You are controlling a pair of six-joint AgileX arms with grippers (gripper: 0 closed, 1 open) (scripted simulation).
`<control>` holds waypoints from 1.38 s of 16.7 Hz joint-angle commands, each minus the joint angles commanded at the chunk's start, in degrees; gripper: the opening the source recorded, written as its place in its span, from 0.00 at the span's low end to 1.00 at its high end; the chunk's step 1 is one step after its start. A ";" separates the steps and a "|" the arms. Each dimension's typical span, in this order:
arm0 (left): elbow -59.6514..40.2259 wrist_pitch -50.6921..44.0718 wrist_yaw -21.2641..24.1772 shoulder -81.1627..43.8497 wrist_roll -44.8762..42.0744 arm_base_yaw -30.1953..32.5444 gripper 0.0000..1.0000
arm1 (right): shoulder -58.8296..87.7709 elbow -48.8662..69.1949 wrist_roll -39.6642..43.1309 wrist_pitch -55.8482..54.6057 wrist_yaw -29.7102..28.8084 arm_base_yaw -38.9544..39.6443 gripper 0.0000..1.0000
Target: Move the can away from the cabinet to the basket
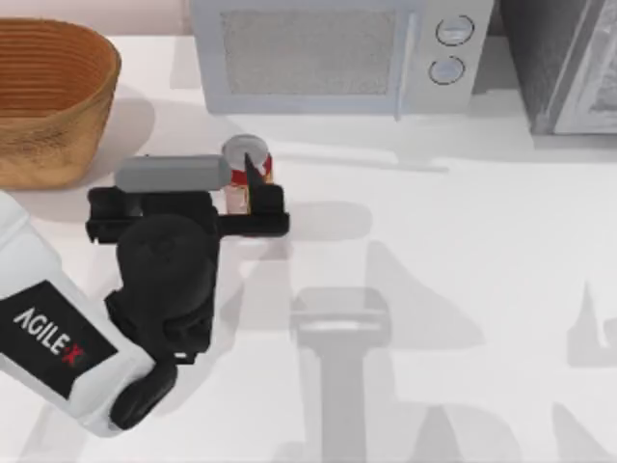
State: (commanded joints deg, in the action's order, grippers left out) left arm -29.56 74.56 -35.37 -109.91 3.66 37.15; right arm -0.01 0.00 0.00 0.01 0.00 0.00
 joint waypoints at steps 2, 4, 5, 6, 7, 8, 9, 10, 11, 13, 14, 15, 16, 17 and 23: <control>-2.29 5.70 -2.67 -8.83 0.27 2.83 1.00 | 0.00 0.00 0.00 0.00 0.00 0.00 1.00; -4.07 10.14 -4.73 -15.53 0.47 5.06 1.00 | 0.00 0.00 0.00 0.00 0.00 0.00 1.00; -4.75 11.82 -5.51 -17.98 0.54 5.91 1.00 | 0.00 0.00 0.00 0.00 0.00 0.00 1.00; -5.27 13.13 -6.11 -19.82 0.60 6.57 1.00 | 0.00 0.00 0.00 0.00 0.00 0.00 1.00; -5.63 14.02 -6.51 -21.06 0.64 7.03 1.00 | 0.00 0.00 0.00 0.00 0.00 0.00 1.00; -5.81 14.47 -6.72 -21.68 0.66 7.26 1.00 | 0.00 0.00 0.00 0.00 0.00 0.00 1.00; -5.81 14.47 -6.72 -21.68 0.66 7.26 1.00 | 0.00 0.00 0.00 0.00 0.00 0.00 1.00; -5.81 14.47 -6.72 -21.68 0.66 7.26 1.00 | 0.00 0.00 0.00 0.00 0.00 0.00 1.00; -5.81 14.47 -6.72 -21.68 0.66 7.26 1.00 | 0.00 0.00 0.00 0.00 0.00 0.00 1.00; -5.59 14.32 -6.61 -21.57 0.64 6.99 1.00 | 0.00 0.00 0.00 0.00 0.00 0.00 1.00; -5.78 14.24 -6.50 -21.62 0.62 6.91 1.00 | 0.00 0.00 0.00 0.00 0.00 0.00 1.00; -6.54 13.89 -6.08 -21.86 0.55 6.57 1.00 | 0.00 0.00 0.00 0.00 0.00 0.00 1.00; -7.74 13.26 -5.43 -22.28 0.44 5.98 1.00 | 0.00 0.00 0.00 0.00 0.00 0.00 1.00; -9.26 12.41 -4.62 -22.85 0.30 5.17 1.00 | 0.00 0.00 0.00 0.00 0.00 0.00 1.00; -18.93 6.68 0.70 -26.39 -0.43 -0.16 1.00 | 0.00 0.00 0.00 0.00 0.00 0.00 1.00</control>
State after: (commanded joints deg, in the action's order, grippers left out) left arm -48.49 81.24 -34.67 -136.30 3.22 36.99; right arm -0.01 0.00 0.00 0.01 0.00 0.00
